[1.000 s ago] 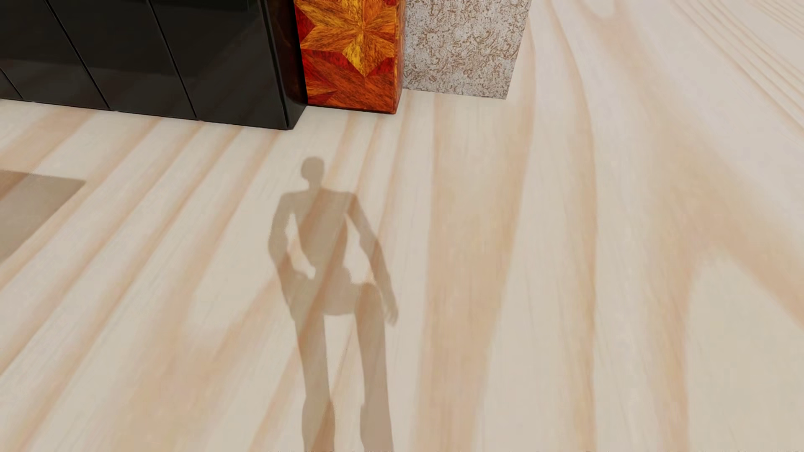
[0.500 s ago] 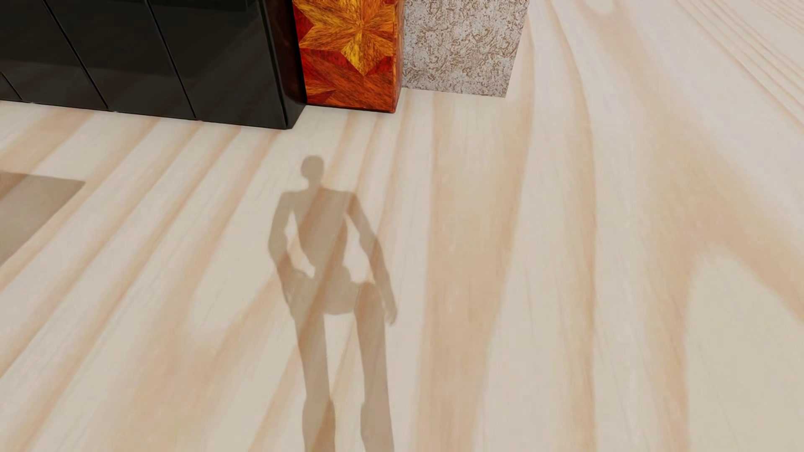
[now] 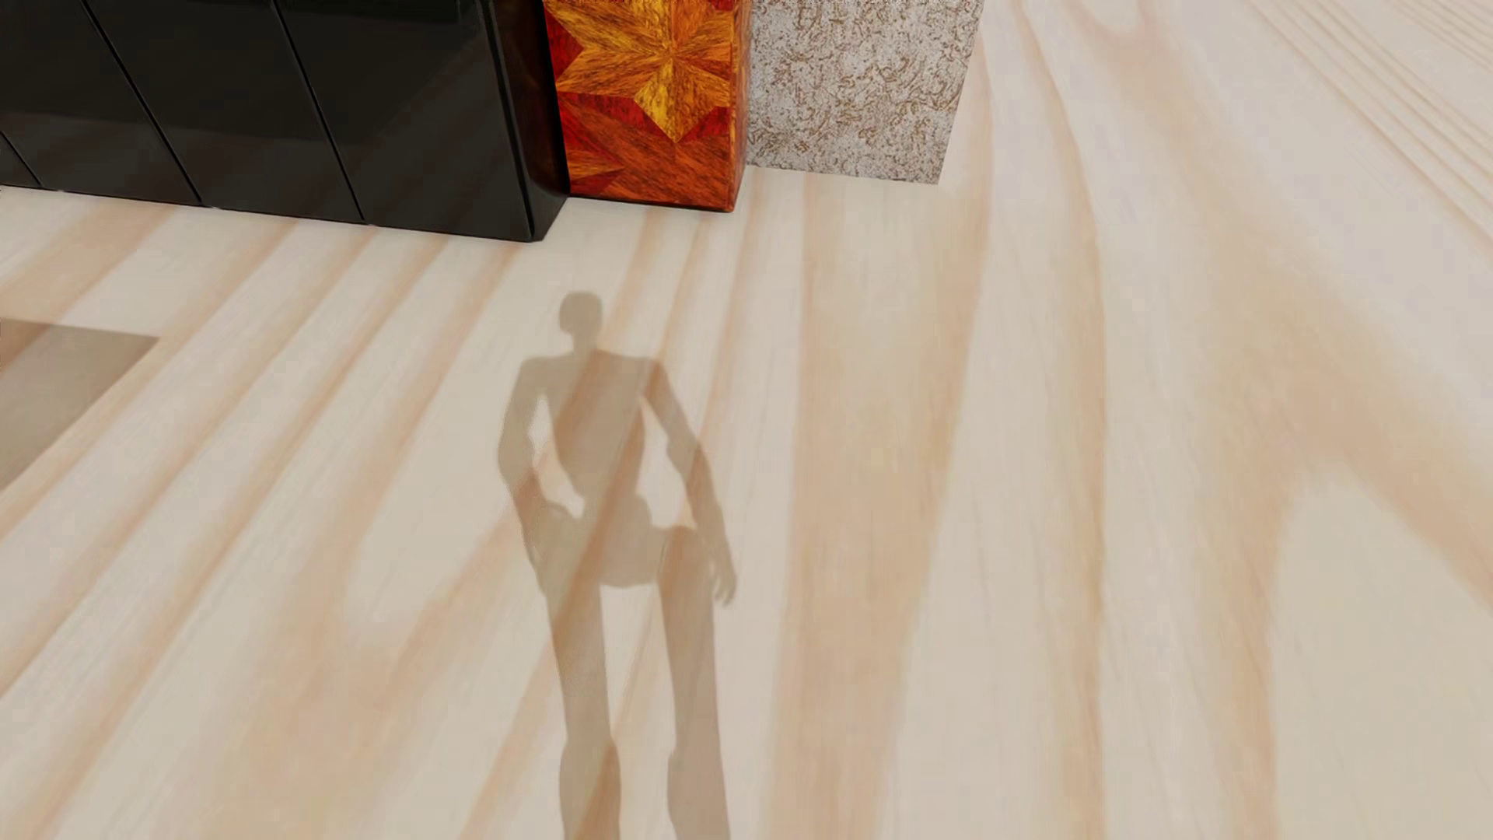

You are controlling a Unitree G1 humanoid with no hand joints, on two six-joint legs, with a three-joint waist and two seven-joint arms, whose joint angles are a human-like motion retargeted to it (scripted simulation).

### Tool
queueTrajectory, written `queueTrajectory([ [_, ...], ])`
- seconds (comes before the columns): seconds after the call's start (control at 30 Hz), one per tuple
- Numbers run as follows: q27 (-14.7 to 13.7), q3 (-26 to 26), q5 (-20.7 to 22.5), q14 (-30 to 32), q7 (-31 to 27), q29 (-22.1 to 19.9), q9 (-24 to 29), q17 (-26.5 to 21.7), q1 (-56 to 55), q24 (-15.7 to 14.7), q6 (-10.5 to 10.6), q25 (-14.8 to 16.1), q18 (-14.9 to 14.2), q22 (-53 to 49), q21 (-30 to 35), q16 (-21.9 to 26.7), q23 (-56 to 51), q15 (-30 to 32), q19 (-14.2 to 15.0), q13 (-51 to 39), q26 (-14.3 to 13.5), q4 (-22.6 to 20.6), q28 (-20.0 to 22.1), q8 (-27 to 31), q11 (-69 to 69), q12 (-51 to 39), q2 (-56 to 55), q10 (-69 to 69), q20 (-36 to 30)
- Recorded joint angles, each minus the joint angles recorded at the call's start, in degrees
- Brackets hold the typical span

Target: Don't move

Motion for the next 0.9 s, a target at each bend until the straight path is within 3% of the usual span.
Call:
queueTrajectory([
  [0.9, 0.0, -0.46, 0.09, 0.71, 0.0, 0.0, -1.1, -0.31, -0.25, 0.0, 0.93, 0.0, 0.0, 0.1, -0.92, -0.04, 0.7, -0.15, 0.0, 0.68, 0.0, 0.36, 0.0, 0.0, -0.09, 0.44, -0.2, -0.05, -1.07],
])
